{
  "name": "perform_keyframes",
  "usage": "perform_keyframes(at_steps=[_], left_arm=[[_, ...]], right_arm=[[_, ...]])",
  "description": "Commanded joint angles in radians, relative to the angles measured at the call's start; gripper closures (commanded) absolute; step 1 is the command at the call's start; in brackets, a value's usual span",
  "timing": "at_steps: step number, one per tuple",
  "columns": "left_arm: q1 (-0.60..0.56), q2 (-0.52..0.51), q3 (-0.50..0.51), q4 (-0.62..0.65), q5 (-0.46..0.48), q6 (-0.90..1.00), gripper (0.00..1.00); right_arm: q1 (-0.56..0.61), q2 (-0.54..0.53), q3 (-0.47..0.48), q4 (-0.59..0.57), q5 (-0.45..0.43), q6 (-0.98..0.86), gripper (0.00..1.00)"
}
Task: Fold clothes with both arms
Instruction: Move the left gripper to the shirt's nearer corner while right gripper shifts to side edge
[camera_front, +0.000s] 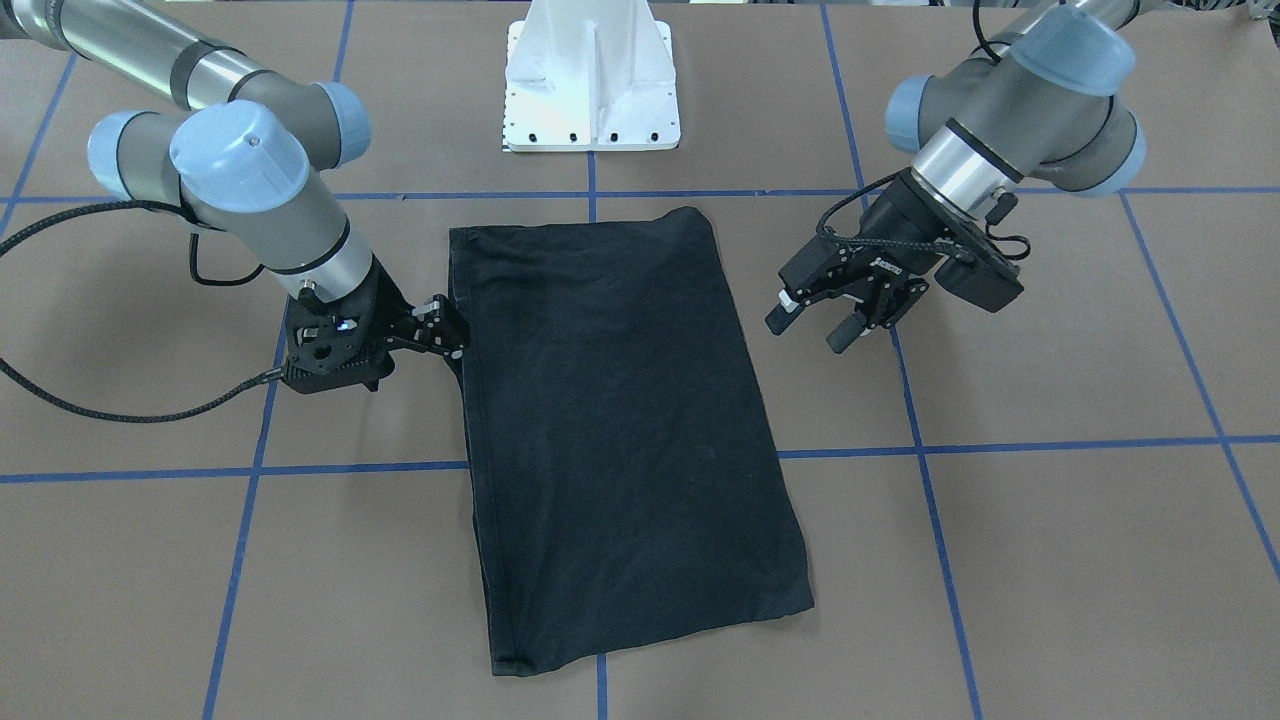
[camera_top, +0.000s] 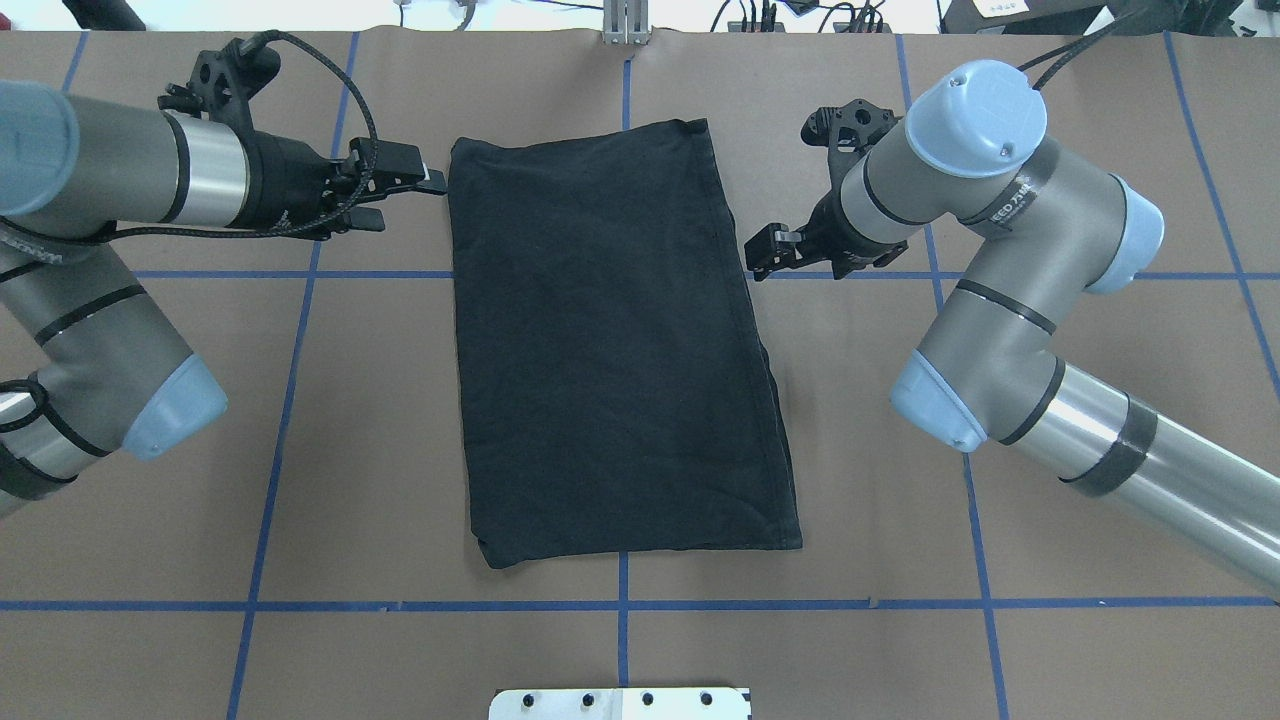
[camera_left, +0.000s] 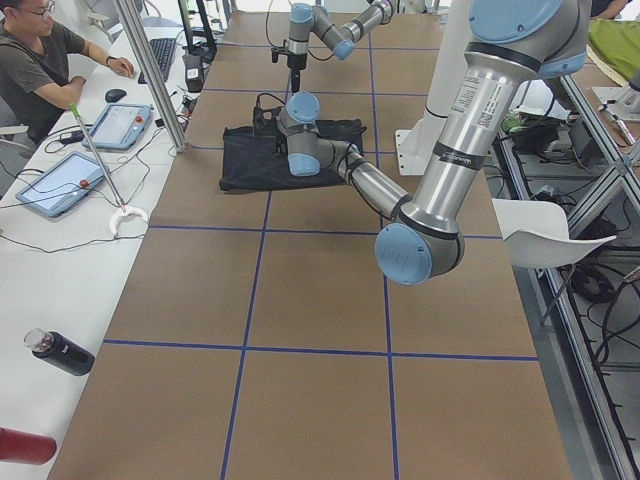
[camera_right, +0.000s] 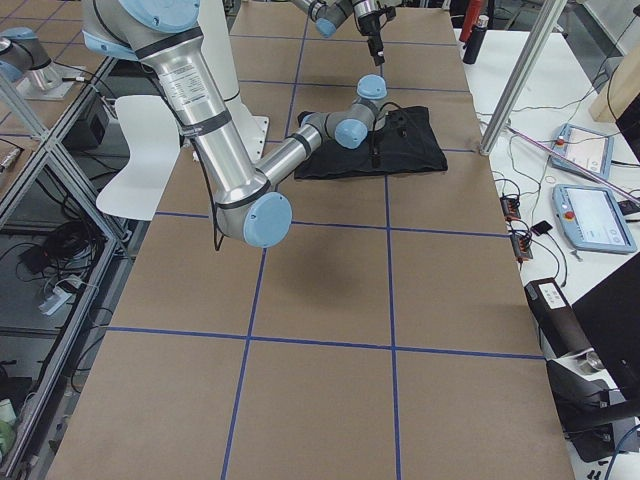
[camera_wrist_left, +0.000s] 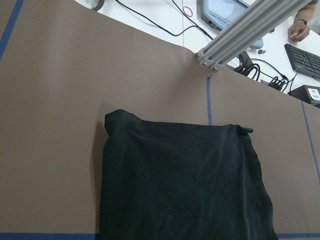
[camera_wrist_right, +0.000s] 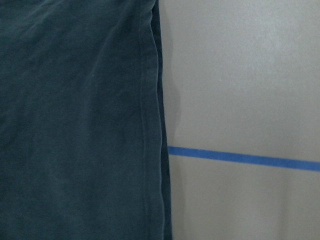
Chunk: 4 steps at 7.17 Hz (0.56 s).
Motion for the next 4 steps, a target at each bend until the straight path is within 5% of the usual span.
perform_keyframes(at_steps=[1, 3, 4], left_arm=[[0.162, 0.096, -0.047, -0.097, 0.125, -0.150, 0.00], [0.327, 0.159, -0.101, -0.103, 0.268, -0.286, 0.00], [0.394, 0.162, -0.101, -0.102, 0.332, -0.320, 0.00]], right_arm=[[-0.039, -0.050, 0.116, 0.002, 0.004, 0.137, 0.01], [-0.071, -0.060, 0.141, 0.042, 0.003, 0.194, 0.01], [-0.090, -0.092, 0.137, 0.151, 0.003, 0.255, 0.01]])
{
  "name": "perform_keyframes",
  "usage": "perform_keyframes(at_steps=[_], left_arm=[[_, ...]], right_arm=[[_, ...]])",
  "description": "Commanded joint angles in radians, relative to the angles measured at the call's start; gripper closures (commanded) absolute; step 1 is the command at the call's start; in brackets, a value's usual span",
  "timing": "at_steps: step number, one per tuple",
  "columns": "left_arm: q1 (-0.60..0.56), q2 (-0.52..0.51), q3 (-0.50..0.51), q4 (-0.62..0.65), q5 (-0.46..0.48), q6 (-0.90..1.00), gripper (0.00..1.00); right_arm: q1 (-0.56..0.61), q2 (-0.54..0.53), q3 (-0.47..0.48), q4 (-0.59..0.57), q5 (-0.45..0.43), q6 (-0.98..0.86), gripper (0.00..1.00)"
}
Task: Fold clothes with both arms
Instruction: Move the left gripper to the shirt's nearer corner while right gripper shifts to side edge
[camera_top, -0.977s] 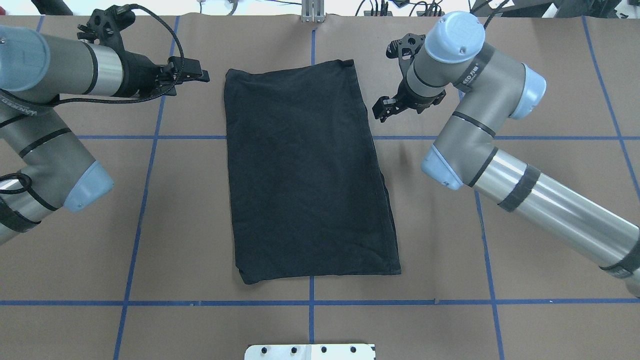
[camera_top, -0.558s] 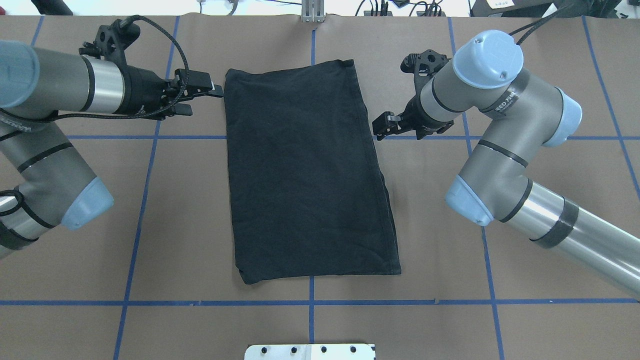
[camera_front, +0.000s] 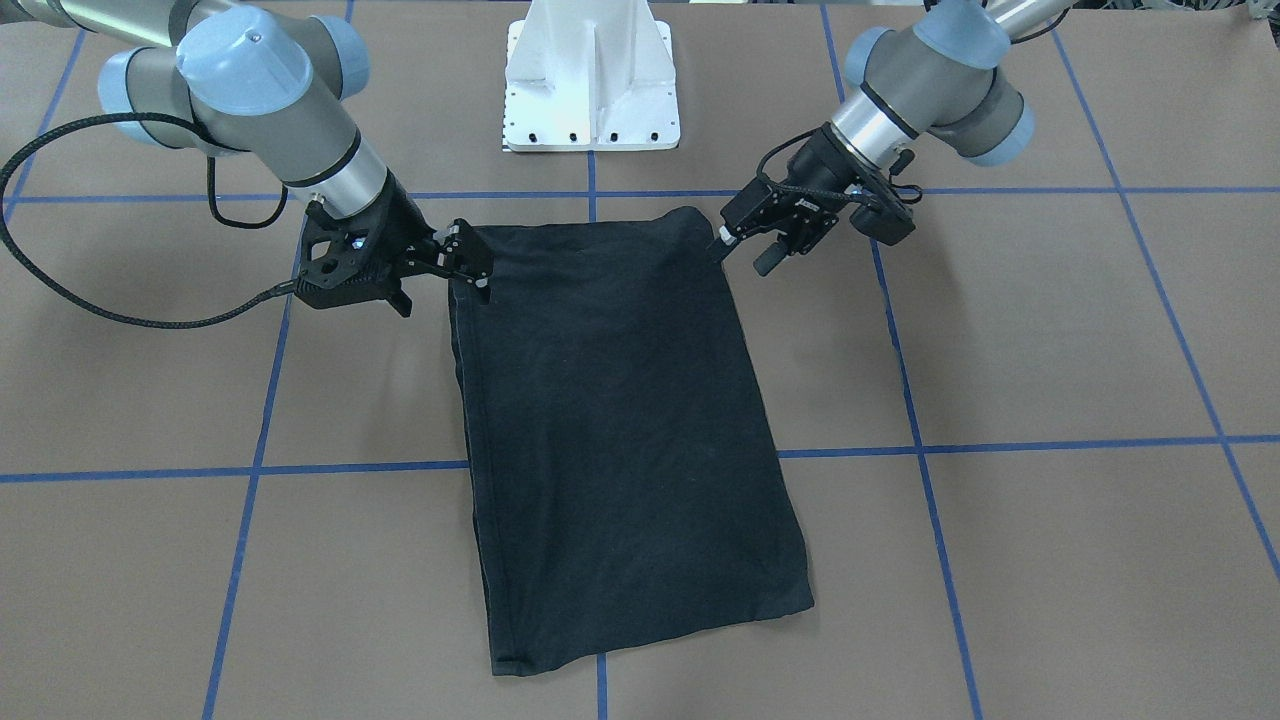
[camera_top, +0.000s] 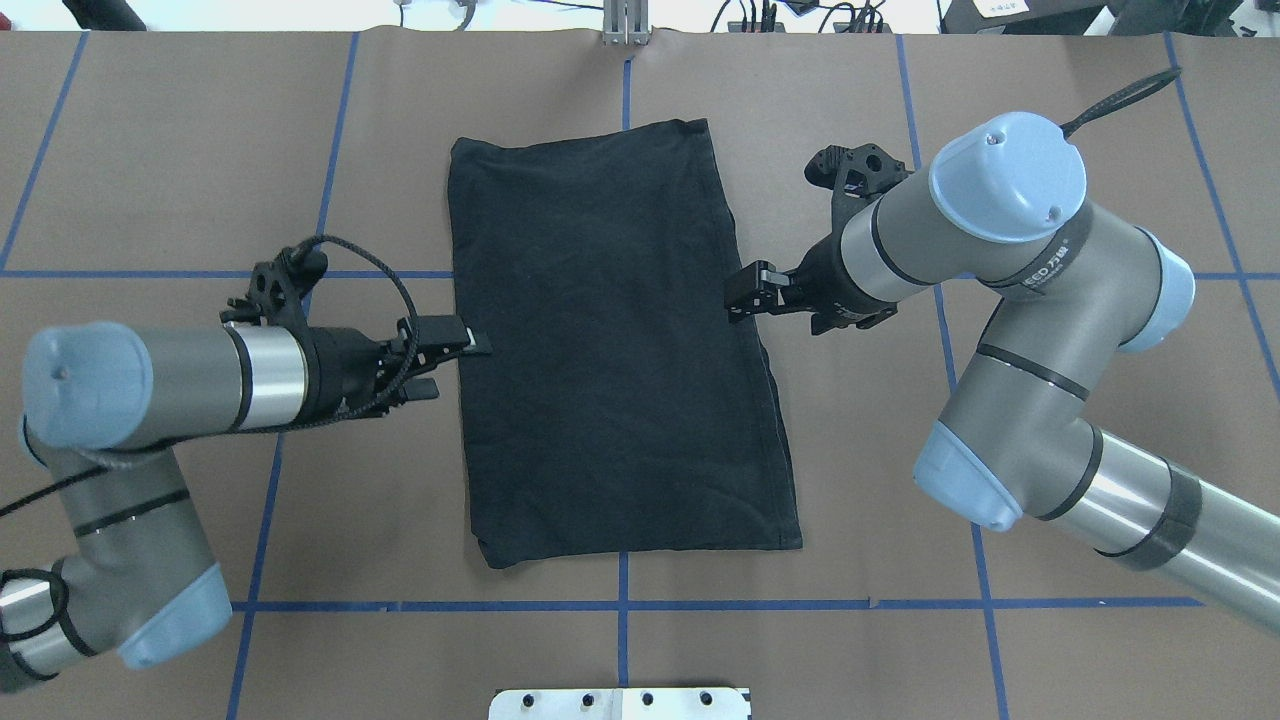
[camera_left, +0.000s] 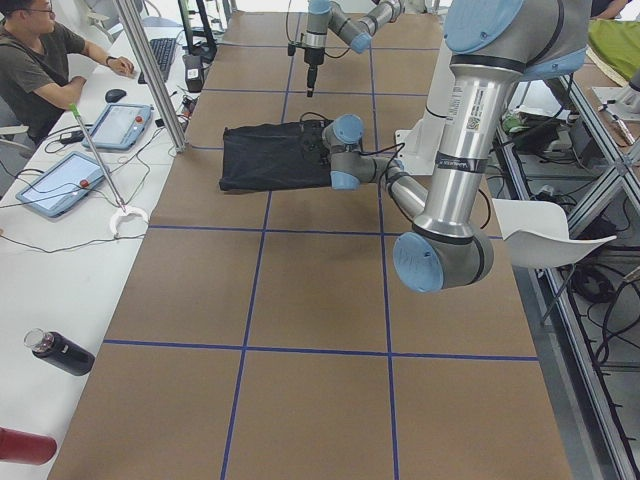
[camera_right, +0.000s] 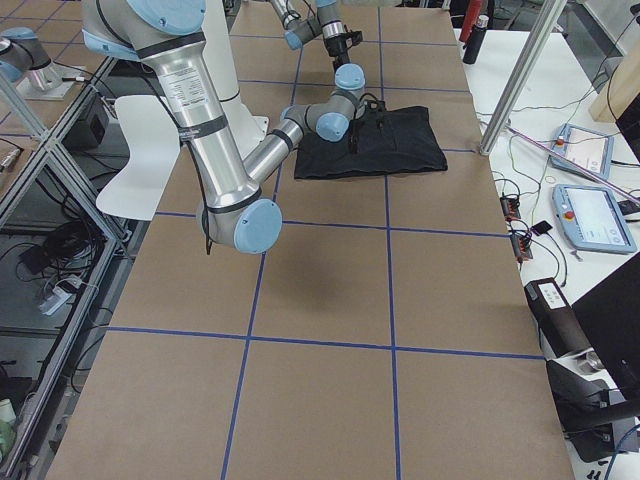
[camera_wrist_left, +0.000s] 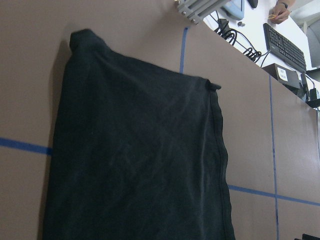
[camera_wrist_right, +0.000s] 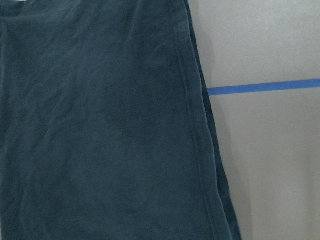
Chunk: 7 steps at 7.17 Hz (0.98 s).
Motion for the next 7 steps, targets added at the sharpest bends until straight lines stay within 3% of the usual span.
perform_keyframes(at_steps=[1, 7], left_arm=[[0.113, 0.028, -0.011, -0.001, 0.092, -0.084, 0.00], [0.261, 0.074, 0.019, 0.008, 0.177, -0.135, 0.00]], right_arm=[[-0.028, -0.058, 0.001, 0.172, 0.001, 0.073, 0.01], [-0.038, -0.058, 0.003, 0.168, 0.001, 0.073, 0.01]])
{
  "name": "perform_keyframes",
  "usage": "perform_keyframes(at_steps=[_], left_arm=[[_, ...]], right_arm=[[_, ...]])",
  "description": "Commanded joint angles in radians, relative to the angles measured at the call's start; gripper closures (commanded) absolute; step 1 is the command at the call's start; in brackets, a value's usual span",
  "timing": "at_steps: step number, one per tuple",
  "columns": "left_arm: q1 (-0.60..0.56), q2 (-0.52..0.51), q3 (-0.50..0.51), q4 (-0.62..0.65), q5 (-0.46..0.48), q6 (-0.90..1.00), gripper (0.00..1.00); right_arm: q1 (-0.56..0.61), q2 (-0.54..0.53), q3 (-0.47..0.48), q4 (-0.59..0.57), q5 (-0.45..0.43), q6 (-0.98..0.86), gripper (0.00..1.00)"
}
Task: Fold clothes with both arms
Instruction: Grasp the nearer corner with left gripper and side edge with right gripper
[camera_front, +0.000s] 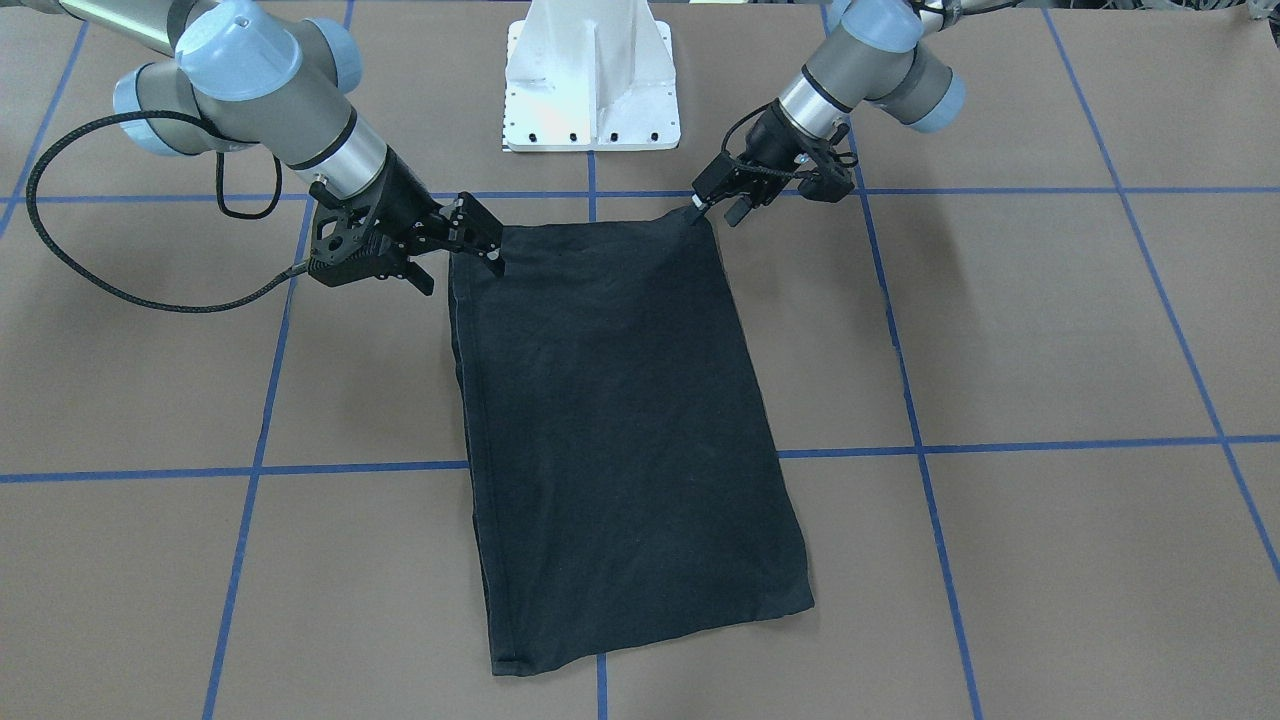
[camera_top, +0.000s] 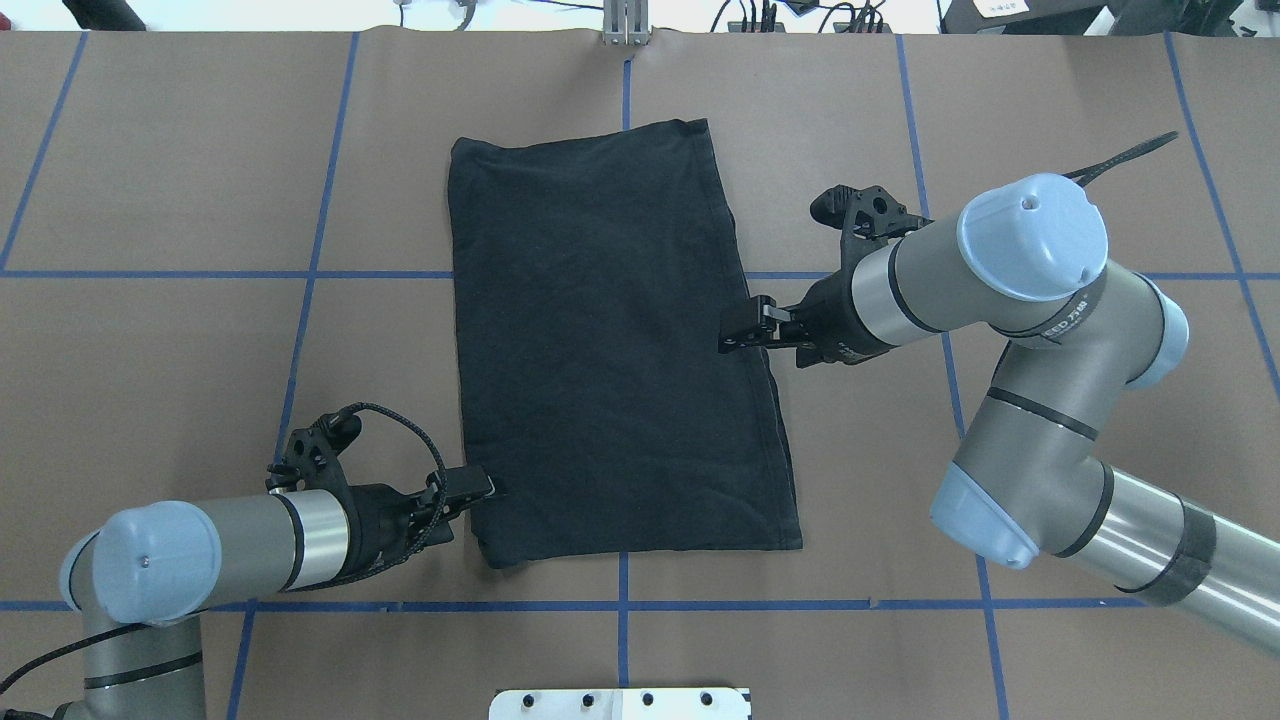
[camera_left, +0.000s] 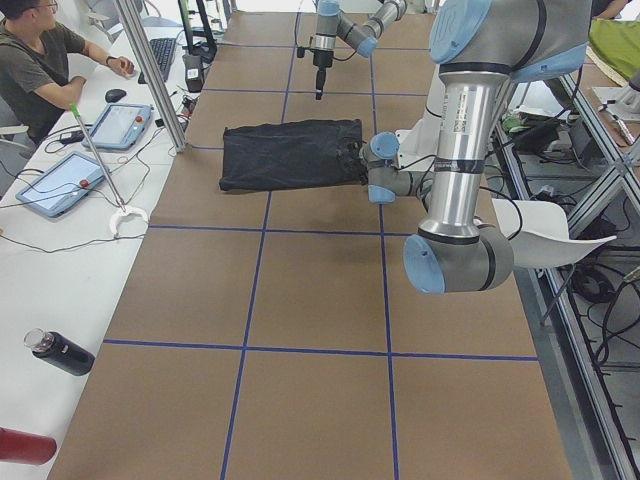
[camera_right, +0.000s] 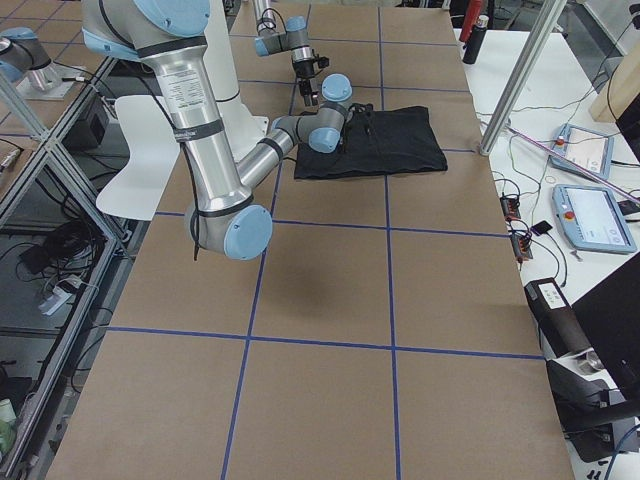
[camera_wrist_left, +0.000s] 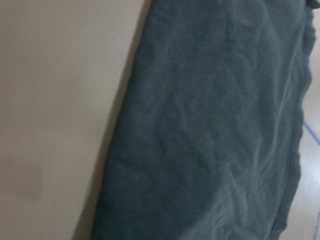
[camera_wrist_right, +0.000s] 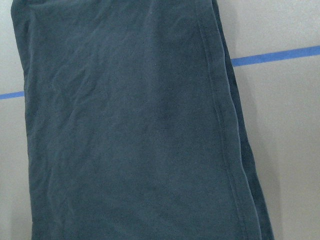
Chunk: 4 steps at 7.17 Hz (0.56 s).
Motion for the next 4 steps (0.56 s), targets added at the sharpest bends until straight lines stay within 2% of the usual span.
perform_keyframes(at_steps=[1, 2, 4], left_arm=[[0.021, -0.011, 0.020, 0.003, 0.009, -0.010, 0.00], [0.025, -0.029, 0.052, 0.003, 0.009, -0.010, 0.01], [0.026, -0.042, 0.062, 0.006, 0.007, -0.010, 0.18]], right_arm=[[0.000, 0.000, 0.000, -0.002, 0.002, 0.000, 0.01], [0.000, 0.000, 0.000, -0.002, 0.005, -0.001, 0.01], [0.000, 0.000, -0.002, -0.002, 0.005, -0.002, 0.01]])
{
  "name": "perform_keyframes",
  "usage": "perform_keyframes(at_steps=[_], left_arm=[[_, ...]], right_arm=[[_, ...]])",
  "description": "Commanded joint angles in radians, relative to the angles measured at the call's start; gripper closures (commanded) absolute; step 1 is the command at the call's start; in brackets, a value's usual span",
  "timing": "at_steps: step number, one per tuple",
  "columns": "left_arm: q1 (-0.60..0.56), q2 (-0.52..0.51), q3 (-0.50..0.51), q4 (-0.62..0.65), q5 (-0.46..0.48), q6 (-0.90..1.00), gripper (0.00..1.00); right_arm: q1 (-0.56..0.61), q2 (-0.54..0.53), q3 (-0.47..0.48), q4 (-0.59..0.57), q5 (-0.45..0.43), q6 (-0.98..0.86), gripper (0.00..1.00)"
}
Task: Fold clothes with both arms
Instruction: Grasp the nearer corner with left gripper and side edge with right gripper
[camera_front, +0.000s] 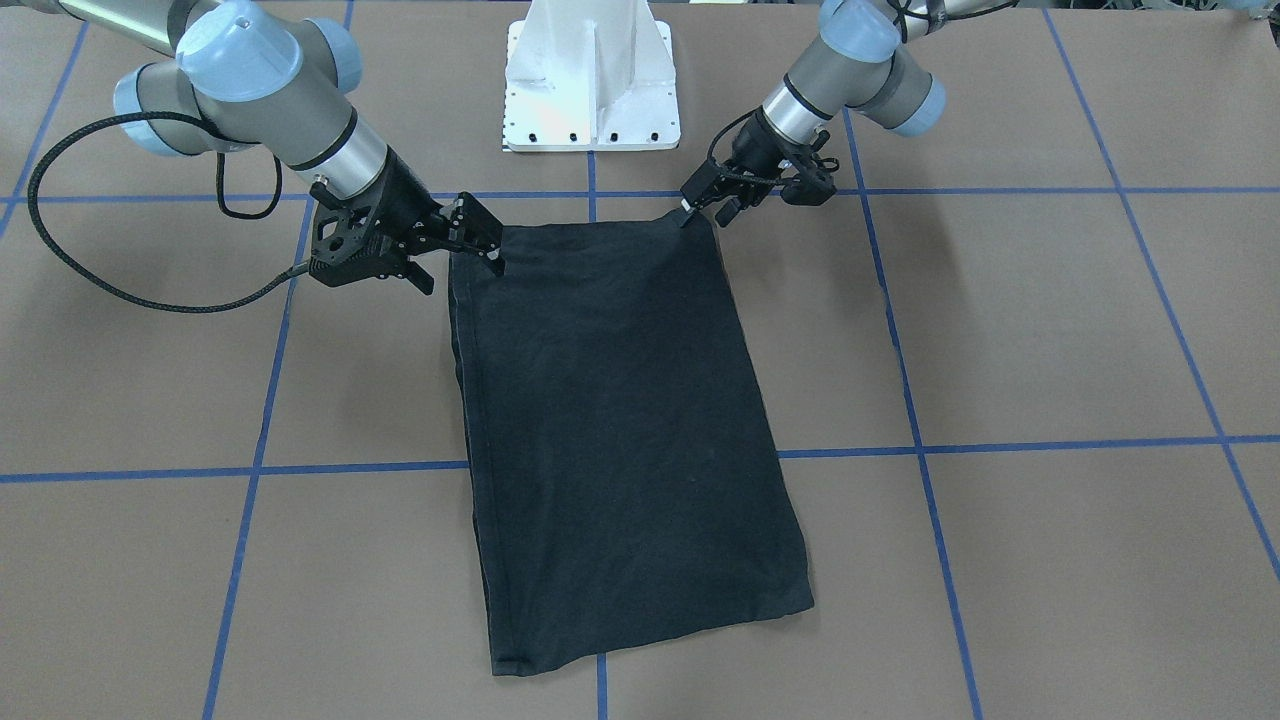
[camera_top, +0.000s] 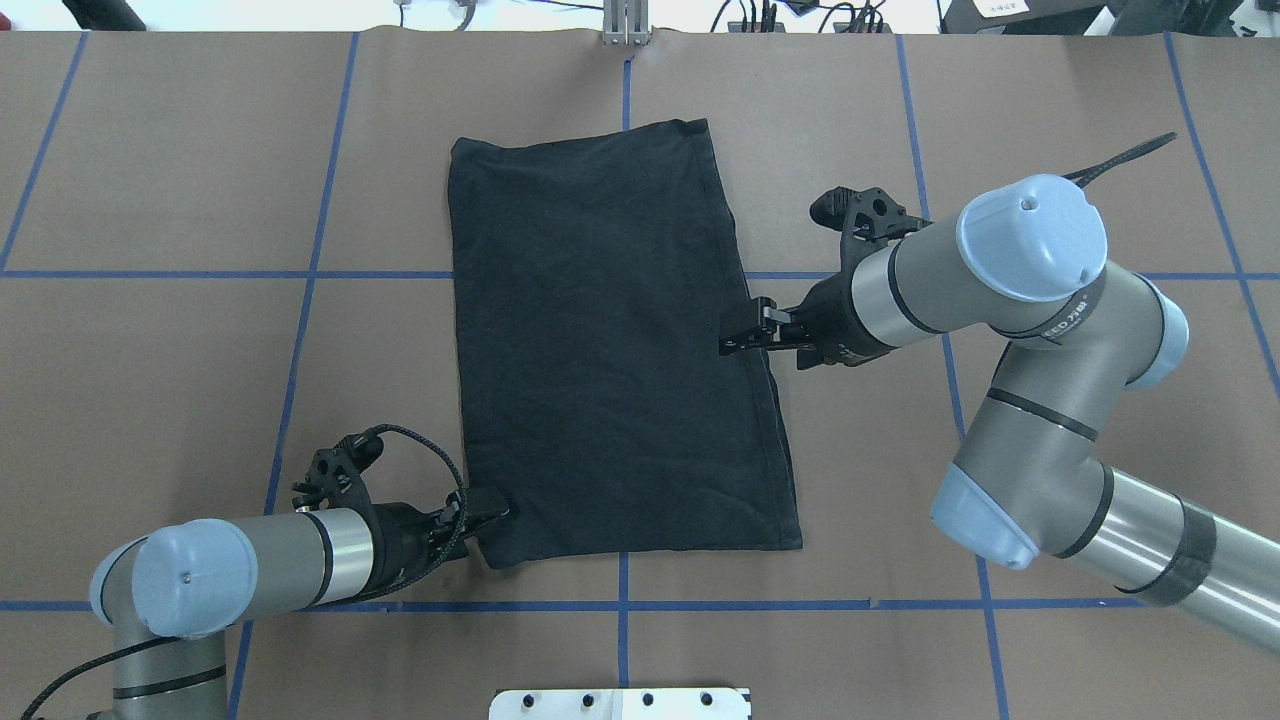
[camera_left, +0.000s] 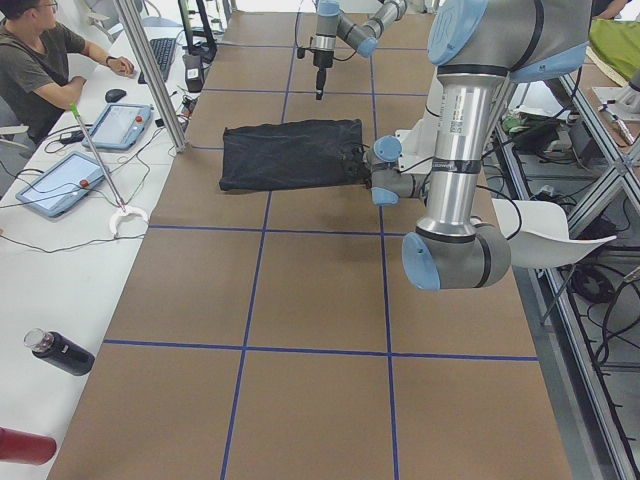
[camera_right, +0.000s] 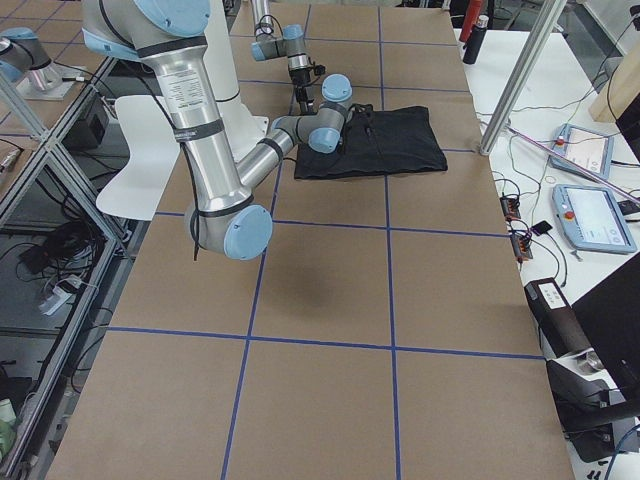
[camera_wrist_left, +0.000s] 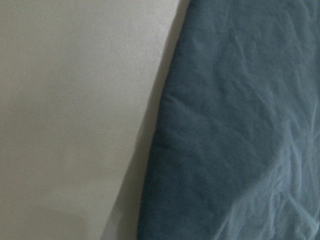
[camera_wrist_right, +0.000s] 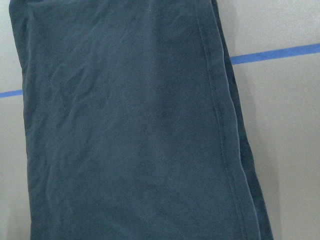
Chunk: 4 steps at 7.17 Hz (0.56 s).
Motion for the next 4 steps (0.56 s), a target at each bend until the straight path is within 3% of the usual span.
perform_keyframes(at_steps=[1, 4], left_arm=[[0.001, -0.011, 0.008, 0.003, -0.002, 0.000, 0.26], [-0.002, -0.013, -0.004, 0.003, -0.004, 0.001, 0.73]], right_arm=[[0.000, -0.001, -0.001, 0.000, 0.008, -0.002, 0.01], [0.002, -0.001, -0.002, 0.000, 0.014, -0.006, 0.01]])
